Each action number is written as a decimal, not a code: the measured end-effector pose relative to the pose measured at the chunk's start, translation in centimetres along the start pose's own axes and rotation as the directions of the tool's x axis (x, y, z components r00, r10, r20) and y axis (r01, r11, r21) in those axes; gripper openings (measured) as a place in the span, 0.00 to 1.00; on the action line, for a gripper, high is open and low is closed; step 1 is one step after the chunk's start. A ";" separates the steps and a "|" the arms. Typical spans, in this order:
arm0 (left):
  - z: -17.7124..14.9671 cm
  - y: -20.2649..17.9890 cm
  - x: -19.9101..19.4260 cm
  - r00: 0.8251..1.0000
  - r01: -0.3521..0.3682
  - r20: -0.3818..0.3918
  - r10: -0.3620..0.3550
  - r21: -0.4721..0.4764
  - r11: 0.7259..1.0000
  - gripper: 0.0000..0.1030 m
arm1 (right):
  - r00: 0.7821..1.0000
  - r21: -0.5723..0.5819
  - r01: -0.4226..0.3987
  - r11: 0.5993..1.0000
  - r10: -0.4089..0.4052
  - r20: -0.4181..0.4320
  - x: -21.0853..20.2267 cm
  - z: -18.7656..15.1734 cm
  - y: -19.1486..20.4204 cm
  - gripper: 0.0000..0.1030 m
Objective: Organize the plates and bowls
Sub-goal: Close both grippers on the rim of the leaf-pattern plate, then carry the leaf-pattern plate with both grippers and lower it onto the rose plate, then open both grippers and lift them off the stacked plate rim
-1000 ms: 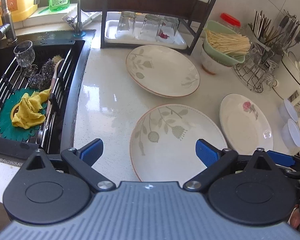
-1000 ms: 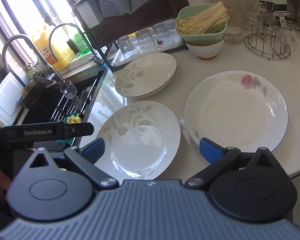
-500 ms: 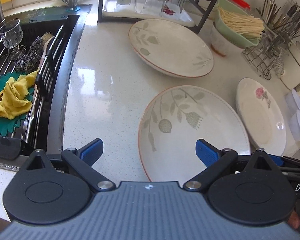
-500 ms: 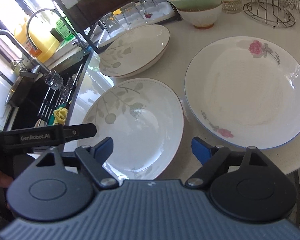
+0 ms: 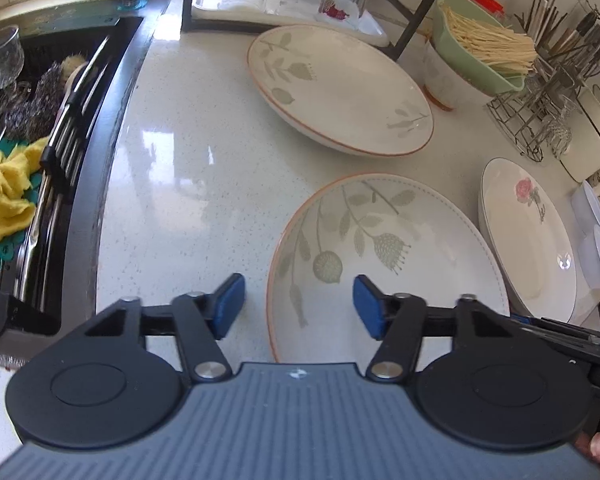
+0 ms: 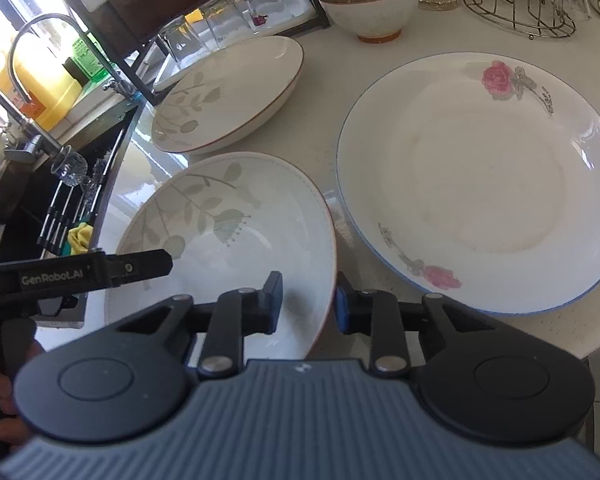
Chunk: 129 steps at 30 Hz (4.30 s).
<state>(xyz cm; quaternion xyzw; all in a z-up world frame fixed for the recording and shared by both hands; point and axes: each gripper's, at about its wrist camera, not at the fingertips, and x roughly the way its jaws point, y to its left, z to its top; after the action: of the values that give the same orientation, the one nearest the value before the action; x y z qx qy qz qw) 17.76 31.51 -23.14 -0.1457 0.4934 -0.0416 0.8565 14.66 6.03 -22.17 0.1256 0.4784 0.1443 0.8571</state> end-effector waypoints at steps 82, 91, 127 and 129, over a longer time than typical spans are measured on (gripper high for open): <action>6.0 -18.6 5.8 0.984 0.003 -0.179 -0.005 -0.008 1.000 0.36 | 0.997 -0.019 -0.077 0.997 0.077 -0.032 -3.6 8.3 -17.1 0.29; 5.6 -19.0 6.8 0.987 0.004 -0.162 -0.007 -0.022 1.000 0.37 | 0.996 -0.048 -0.080 0.996 0.079 -0.030 -2.9 8.7 -18.0 0.29; 5.4 -17.4 2.8 0.979 0.034 -0.194 -0.063 -0.148 0.988 0.47 | 0.997 -0.069 0.000 0.998 -0.006 -0.083 -1.9 10.0 -16.4 0.28; 5.6 -17.6 2.3 0.982 0.044 -0.176 -0.069 -0.141 0.989 0.48 | 0.998 -0.081 0.029 0.996 -0.033 -0.050 -2.5 10.0 -16.1 0.29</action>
<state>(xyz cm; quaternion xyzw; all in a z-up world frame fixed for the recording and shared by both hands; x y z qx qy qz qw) 24.98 15.40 -17.31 -0.2135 0.5661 -0.0451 0.7949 24.07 -10.56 -20.81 0.0800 0.4961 0.1533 0.8509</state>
